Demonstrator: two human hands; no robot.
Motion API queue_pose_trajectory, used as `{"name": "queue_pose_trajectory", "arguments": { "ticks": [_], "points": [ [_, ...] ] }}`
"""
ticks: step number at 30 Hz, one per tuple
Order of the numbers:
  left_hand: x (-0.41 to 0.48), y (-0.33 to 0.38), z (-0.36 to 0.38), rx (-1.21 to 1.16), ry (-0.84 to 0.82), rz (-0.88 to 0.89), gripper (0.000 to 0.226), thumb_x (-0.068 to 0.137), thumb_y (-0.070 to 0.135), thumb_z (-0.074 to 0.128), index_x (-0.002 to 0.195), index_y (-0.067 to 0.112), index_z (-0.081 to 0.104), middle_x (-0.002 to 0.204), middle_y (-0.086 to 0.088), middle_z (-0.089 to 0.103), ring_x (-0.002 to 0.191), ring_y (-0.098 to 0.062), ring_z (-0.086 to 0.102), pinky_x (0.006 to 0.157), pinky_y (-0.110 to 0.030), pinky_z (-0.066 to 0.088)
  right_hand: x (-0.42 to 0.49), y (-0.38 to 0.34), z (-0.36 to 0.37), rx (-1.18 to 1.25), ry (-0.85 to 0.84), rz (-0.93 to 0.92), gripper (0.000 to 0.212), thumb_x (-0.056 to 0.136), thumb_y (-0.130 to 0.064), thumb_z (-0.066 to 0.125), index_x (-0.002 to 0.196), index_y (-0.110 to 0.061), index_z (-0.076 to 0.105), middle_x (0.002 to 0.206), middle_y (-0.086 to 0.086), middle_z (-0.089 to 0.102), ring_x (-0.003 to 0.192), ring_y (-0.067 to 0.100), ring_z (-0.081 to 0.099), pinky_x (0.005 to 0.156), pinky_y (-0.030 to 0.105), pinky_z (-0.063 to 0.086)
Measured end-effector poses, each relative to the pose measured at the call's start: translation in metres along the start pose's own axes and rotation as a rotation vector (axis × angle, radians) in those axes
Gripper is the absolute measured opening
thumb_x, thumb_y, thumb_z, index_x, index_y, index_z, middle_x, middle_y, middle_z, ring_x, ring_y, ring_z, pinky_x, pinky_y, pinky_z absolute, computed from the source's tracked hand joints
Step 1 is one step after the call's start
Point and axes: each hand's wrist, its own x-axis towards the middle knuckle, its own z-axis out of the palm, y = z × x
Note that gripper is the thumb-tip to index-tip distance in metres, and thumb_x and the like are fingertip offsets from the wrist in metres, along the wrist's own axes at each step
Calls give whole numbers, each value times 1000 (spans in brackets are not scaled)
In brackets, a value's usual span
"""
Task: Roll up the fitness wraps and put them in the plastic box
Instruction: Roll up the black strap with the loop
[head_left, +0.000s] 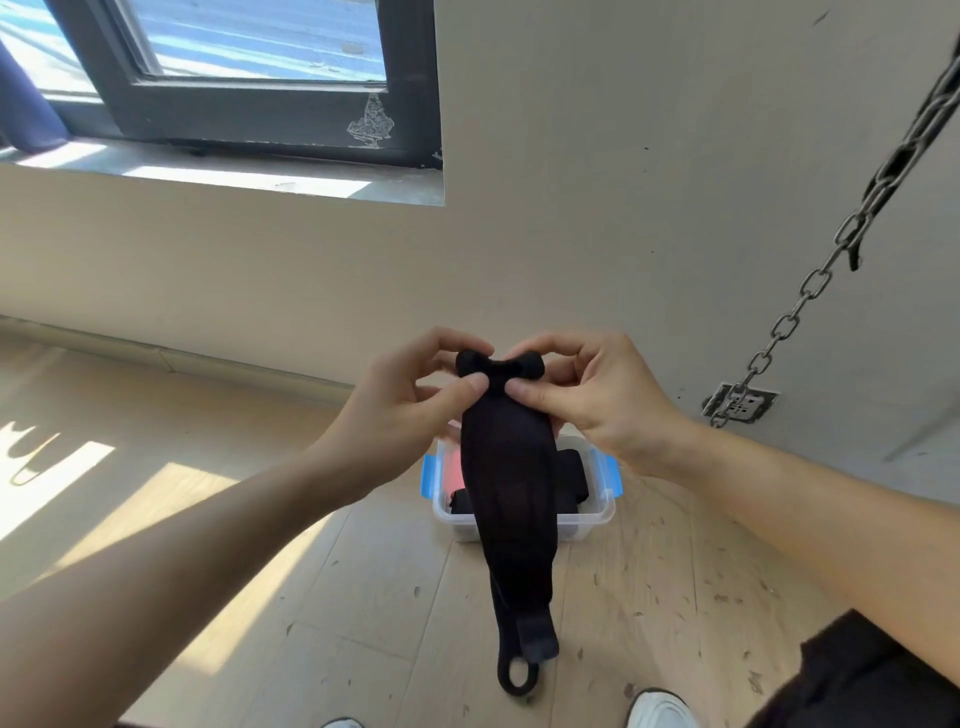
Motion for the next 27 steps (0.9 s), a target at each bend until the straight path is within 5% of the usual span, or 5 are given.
{"name": "queue_pose_trajectory", "arguments": {
  "ticks": [3, 9, 14, 22, 27],
  "points": [
    [-2, 3, -1, -51, -113, -67, 19, 104, 15, 56, 120, 20, 64, 98, -12, 76, 72, -24, 72, 68, -42, 63, 1, 0, 1, 11, 26, -21, 12, 91, -1, 70, 97, -11, 75, 81, 31, 71, 71, 38, 73, 63, 47, 60],
    [-2, 1, 3, -64, 14, 8, 15, 100, 0, 60, 106, 12, 64, 79, -23, 71, 60, -26, 68, 52, -39, 59, 3, -2, -2, -1, -58, -9, 20, 91, 2, 69, 100, -15, 75, 87, 19, 76, 77, 28, 75, 61, 39, 62],
    [-1, -4, 4, -37, 48, 26, 13, 98, -3, 61, 99, 9, 67, 81, -26, 72, 64, -43, 68, 51, -42, 58, 2, -5, -10, 44, -165, 120, 23, 90, -28, 67, 107, -14, 74, 95, 15, 75, 78, 28, 73, 64, 40, 60],
    [-2, 5, 3, -111, -31, -42, 16, 89, 2, 63, 101, 9, 72, 85, -20, 72, 72, -24, 70, 60, -33, 56, 3, 3, -9, -7, -37, 16, 18, 87, 4, 73, 96, -12, 74, 79, 5, 73, 72, 24, 69, 73, 46, 59],
    [-2, 5, 4, -143, -34, -137, 28, 98, 13, 64, 125, 20, 60, 95, -13, 77, 83, -24, 75, 69, -32, 60, 2, 5, -8, -68, -21, -60, 19, 86, 2, 75, 94, -15, 74, 68, -9, 66, 66, 14, 64, 68, 23, 55]
  ]
}}
